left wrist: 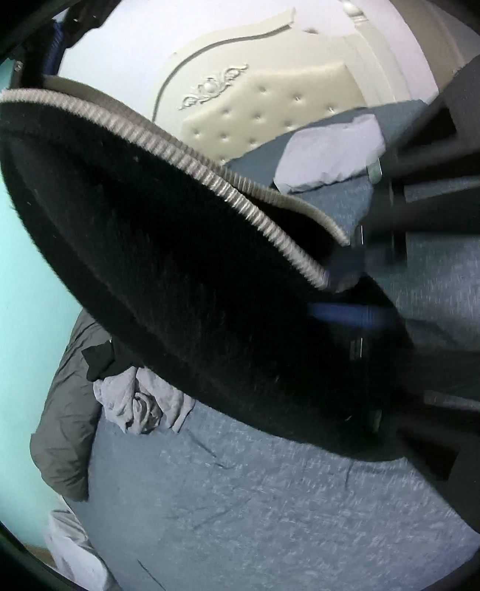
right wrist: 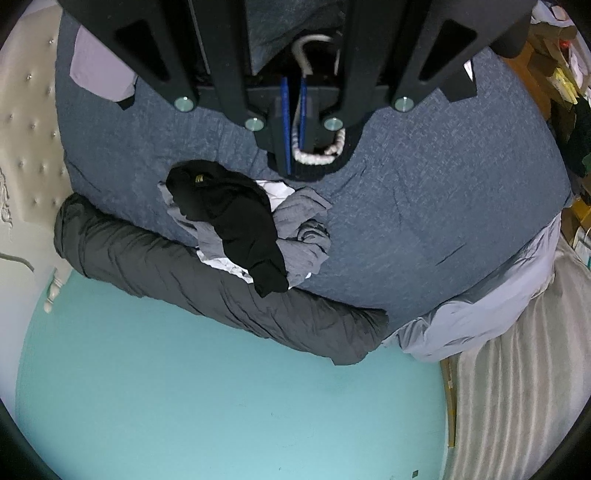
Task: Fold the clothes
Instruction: 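Raise the hoodie with the right gripper while the left gripper grasps its hem, then hold the hoodie up with both grippers, stretching it between them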
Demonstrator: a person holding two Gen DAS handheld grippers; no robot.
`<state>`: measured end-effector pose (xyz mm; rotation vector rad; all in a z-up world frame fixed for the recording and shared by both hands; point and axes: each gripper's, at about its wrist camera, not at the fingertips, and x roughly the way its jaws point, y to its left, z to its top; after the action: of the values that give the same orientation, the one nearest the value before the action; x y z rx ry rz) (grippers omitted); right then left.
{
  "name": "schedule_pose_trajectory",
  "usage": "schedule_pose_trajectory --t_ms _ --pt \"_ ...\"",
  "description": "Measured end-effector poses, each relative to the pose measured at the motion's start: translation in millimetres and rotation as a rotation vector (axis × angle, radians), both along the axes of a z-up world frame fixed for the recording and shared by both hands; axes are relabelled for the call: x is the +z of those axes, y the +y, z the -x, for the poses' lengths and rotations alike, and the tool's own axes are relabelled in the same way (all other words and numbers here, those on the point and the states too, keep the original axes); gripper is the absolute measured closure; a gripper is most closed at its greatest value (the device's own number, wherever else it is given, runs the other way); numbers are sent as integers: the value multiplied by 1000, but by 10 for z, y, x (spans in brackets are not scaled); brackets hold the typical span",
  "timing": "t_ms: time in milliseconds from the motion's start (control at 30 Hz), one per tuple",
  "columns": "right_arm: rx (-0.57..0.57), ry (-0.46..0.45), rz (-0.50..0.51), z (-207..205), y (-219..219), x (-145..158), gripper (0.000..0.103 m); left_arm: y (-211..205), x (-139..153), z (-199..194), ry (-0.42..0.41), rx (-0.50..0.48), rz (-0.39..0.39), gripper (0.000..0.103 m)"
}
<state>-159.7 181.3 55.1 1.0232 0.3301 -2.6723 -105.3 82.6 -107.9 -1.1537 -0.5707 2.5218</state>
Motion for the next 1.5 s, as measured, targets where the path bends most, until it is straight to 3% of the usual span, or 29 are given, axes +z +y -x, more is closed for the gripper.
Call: schedule_pose_trajectory --t_ms 267,500,900,1133,1500 --pt "-46 36 51 -6 221 103 99 -433 279 -84 111 36 76 96" --pt "-78 100 102 -89 391 346 100 -858 825 106 192 65 149 96" --pt "-77 233 165 -359 522 973 100 -1067 2012 180 321 61 203 97" --pt "-88 323 204 -535 653 1494 100 -1029 2942 147 429 48 249 97" --pt "-73 411 224 -856 736 2104 100 -919 3811 -117 549 31 304 97"
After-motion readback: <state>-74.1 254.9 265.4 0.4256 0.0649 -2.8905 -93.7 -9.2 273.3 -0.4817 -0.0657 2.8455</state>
